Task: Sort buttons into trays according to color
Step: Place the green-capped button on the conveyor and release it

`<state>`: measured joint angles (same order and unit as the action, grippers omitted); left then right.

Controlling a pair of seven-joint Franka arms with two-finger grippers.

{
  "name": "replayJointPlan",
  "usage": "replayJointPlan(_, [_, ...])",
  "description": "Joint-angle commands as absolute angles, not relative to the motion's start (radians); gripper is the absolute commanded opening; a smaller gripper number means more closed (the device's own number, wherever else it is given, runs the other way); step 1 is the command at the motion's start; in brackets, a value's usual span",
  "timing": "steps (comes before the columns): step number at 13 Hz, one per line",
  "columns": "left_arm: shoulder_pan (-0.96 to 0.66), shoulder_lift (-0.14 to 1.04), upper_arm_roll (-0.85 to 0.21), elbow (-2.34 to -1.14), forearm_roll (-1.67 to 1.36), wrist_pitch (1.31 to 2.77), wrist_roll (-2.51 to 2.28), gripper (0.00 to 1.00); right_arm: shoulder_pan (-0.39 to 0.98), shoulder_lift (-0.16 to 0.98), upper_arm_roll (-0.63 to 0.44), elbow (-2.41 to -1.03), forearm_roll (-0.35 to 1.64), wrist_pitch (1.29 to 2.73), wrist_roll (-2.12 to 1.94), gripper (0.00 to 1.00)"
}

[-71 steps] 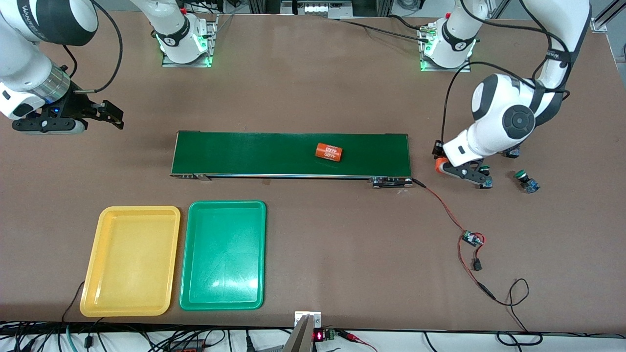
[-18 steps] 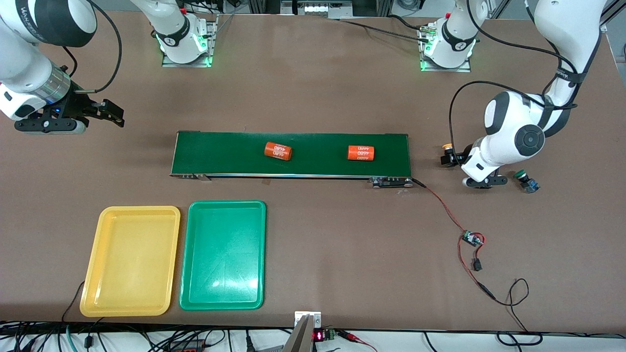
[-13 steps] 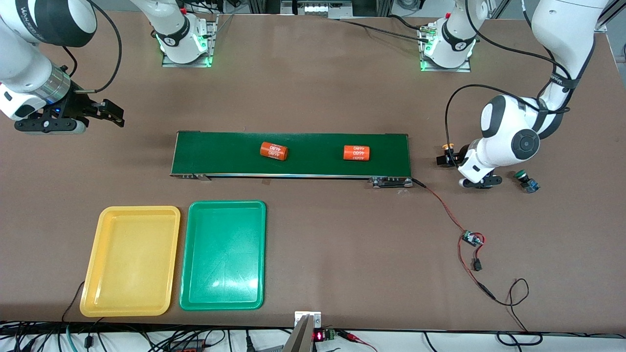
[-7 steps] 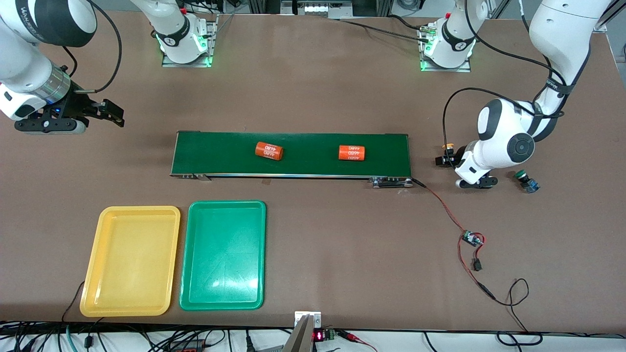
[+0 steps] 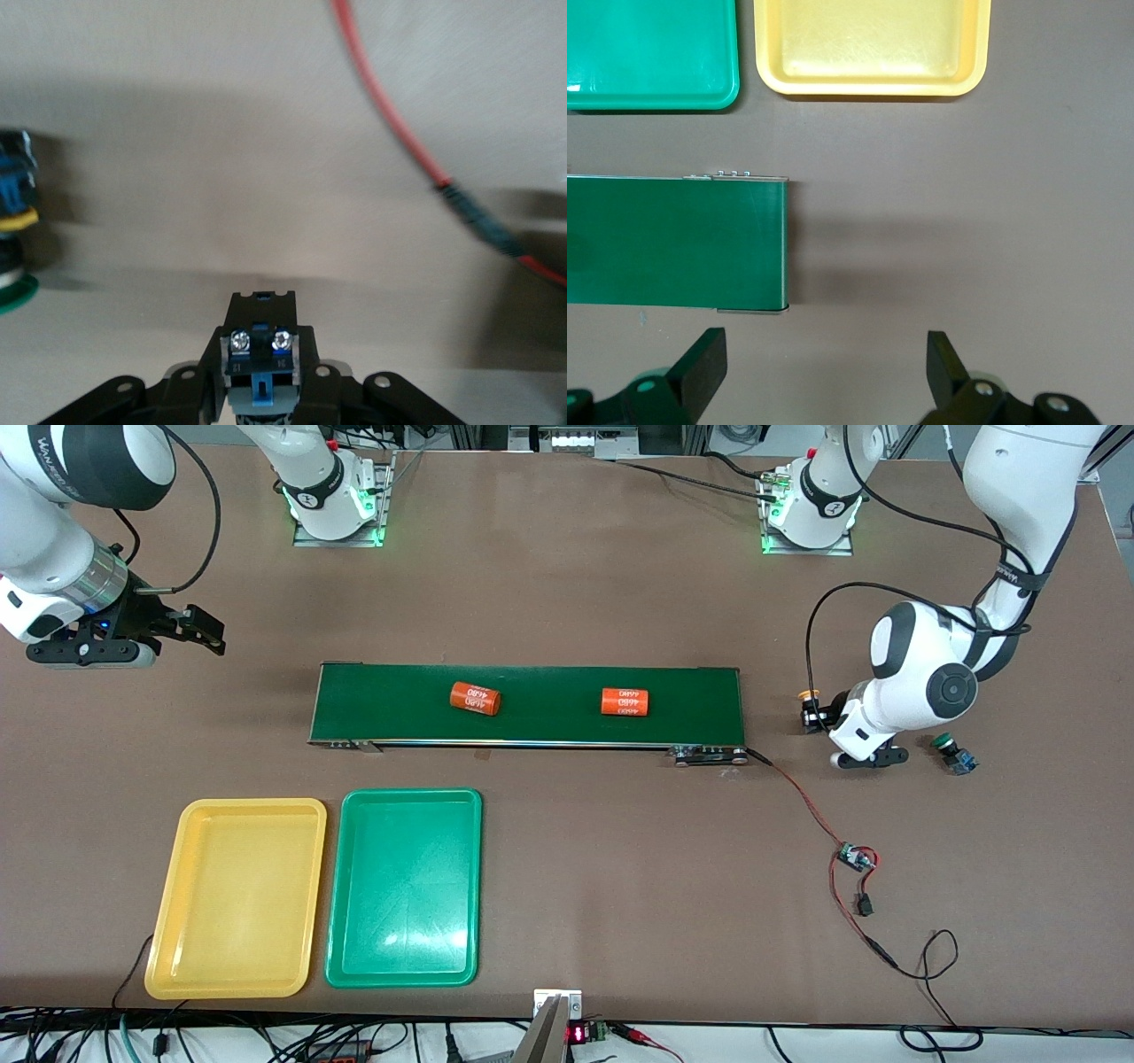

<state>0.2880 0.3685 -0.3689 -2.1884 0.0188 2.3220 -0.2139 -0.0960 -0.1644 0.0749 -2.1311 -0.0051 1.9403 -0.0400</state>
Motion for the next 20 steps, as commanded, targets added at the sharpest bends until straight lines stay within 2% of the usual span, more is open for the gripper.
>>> replayJointPlan(1, [0.215, 0.316, -0.379, -2.107, 0.003, 2.235, -0.230, 0.00, -0.101, -0.164, 0.078, -2.114, -0.002, 1.914, -0.035, 1.00])
replayJointPlan(5, [0.103, 0.319, -0.379, -2.014, -0.009, 2.140, -0.299, 0.00, -0.101, -0.164, 0.078, -2.115, -0.002, 1.913, -0.035, 1.00])
replayJointPlan(13, [-0.041, 0.376, -0.393, -2.010, -0.091, 2.163, -0.299, 0.01, -0.103, -0.163, 0.078, -2.114, -0.002, 1.913, -0.037, 1.00])
replayJointPlan(14, [-0.041, 0.379, -0.393, -2.011, -0.094, 2.193, -0.299, 0.04, -0.103, -0.163, 0.078, -2.114, -0.002, 1.911, -0.037, 1.00])
replayJointPlan(15, [-0.041, 0.383, -0.393, -2.011, -0.094, 2.201, -0.299, 0.19, -0.104, -0.163, 0.078, -2.114, -0.002, 1.911, -0.038, 1.00])
replayJointPlan(16, [-0.043, 0.393, -0.393, -2.010, -0.094, 2.206, -0.298, 0.65, -0.104, -0.163, 0.078, -2.114, -0.002, 1.911, -0.040, 1.00])
replayJointPlan(17, [-0.041, 0.391, -0.393, -2.010, -0.094, 2.210, -0.285, 1.00, -0.104, -0.163, 0.078, -2.114, -0.002, 1.911, -0.040, 1.00])
replayJointPlan(20, [-0.032, 0.338, -0.391, -1.971, -0.104, 2.157, -0.293, 1.00, -0.107, -0.163, 0.078, -2.114, -0.002, 1.911, -0.044, 1.00])
